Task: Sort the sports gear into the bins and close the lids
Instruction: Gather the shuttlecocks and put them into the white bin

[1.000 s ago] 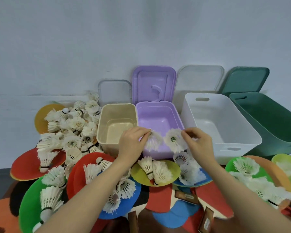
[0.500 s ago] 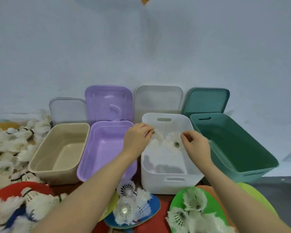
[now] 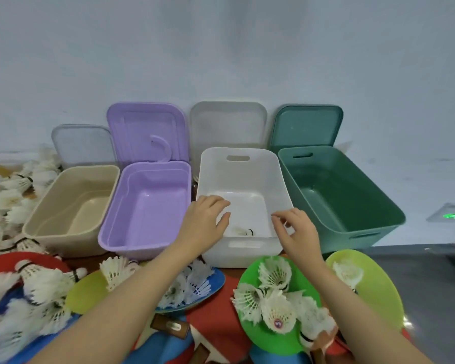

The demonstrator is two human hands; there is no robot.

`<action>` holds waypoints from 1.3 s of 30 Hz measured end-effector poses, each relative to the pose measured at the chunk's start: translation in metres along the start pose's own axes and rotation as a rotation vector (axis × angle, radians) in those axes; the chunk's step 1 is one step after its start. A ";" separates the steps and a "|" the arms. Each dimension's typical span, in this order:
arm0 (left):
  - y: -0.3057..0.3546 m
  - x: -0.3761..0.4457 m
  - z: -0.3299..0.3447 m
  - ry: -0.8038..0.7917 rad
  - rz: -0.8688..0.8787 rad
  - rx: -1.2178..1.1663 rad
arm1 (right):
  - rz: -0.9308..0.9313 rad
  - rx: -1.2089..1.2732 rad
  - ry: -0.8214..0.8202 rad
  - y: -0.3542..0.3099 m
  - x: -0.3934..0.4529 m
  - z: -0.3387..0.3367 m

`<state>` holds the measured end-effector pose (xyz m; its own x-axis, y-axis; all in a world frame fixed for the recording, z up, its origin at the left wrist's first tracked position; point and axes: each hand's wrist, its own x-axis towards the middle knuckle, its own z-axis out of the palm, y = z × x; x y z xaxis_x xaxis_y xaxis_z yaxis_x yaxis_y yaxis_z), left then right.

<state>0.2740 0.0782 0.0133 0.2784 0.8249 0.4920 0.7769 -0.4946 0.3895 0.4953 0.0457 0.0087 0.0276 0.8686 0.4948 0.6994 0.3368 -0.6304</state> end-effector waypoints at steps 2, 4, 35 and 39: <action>0.010 -0.010 0.001 0.055 0.038 -0.060 | 0.029 -0.020 0.021 -0.002 -0.016 -0.008; 0.021 -0.020 0.003 0.107 0.092 -0.117 | 0.051 -0.090 -0.002 0.001 -0.031 -0.012; 0.073 -0.086 0.027 0.089 0.106 -0.064 | 0.253 0.198 0.098 0.009 -0.082 -0.054; 0.077 -0.053 0.001 0.261 0.132 -0.068 | 0.181 0.246 0.180 -0.005 -0.053 -0.062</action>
<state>0.3200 -0.0036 0.0165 0.2136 0.6583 0.7218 0.7013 -0.6177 0.3558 0.5350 -0.0242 0.0225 0.2760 0.8518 0.4453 0.4791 0.2797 -0.8320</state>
